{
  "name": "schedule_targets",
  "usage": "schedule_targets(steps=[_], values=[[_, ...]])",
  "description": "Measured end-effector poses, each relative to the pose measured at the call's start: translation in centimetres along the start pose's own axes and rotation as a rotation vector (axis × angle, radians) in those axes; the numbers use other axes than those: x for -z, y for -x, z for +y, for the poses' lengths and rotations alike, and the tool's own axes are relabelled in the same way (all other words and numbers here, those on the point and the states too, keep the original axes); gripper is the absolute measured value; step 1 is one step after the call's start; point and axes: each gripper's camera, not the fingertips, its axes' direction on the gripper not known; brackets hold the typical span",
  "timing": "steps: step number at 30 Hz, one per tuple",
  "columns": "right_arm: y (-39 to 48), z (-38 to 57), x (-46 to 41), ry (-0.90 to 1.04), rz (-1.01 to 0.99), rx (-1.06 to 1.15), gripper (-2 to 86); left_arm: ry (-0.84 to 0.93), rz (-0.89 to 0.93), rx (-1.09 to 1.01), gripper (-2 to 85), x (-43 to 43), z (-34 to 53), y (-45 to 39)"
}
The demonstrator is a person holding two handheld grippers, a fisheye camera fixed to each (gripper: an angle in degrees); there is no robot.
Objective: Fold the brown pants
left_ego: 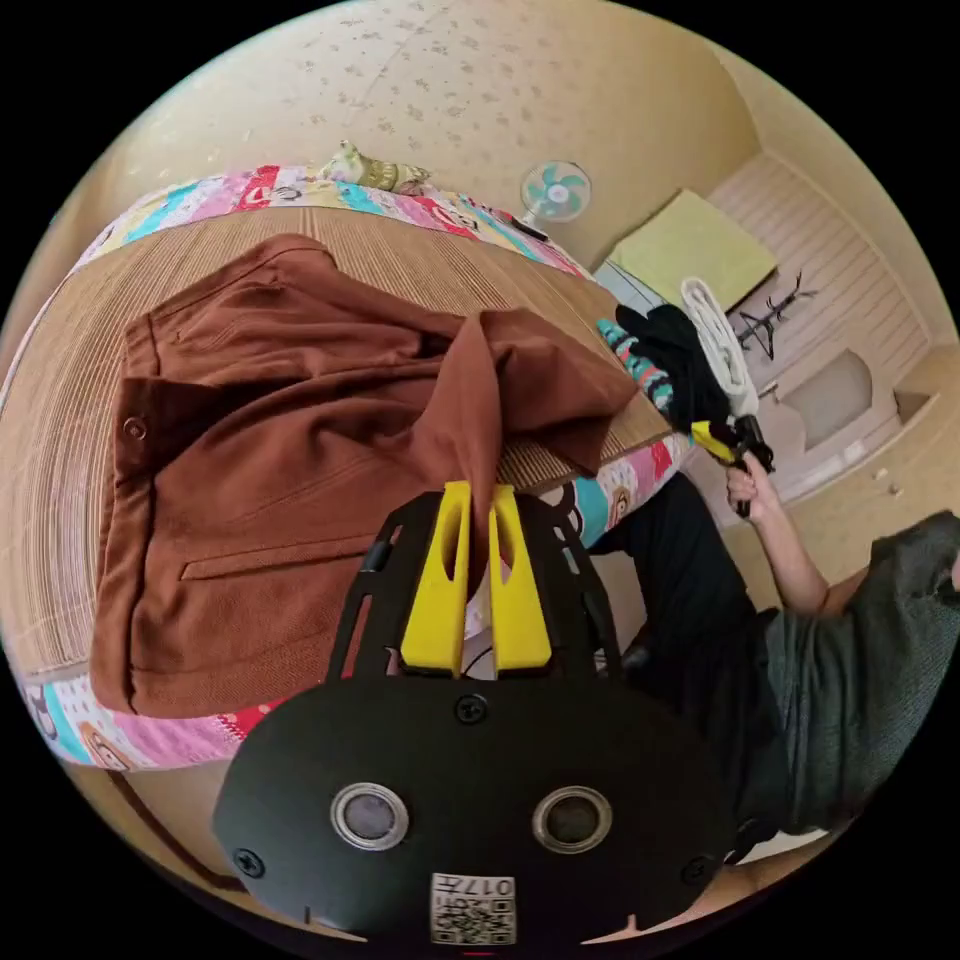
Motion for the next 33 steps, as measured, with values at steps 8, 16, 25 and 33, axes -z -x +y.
schedule_targets(steps=[8, 16, 25, 33], values=[[6.5, -9.6, -14.2, 0.208, 0.220, 0.112, 16.4, -0.163, 0.029, 0.288, 6.6, 3.5, 9.0, -0.6], [10.1, -21.0, -29.1, 0.250, 0.659, 0.122, 18.2, -0.491, -0.222, 0.990, 16.6, 12.9, 23.6, 3.9], [5.4, -20.5, -31.9, 0.481, 0.632, 0.126, 2.1, -0.544, 0.087, 1.117, 6.0, 11.9, 26.0, 10.5], [17.9, -28.8, -8.6, -0.003, -0.059, 0.181, 1.0, -0.879, 0.439, 0.654, -0.9, 23.3, 7.4, 15.7]])
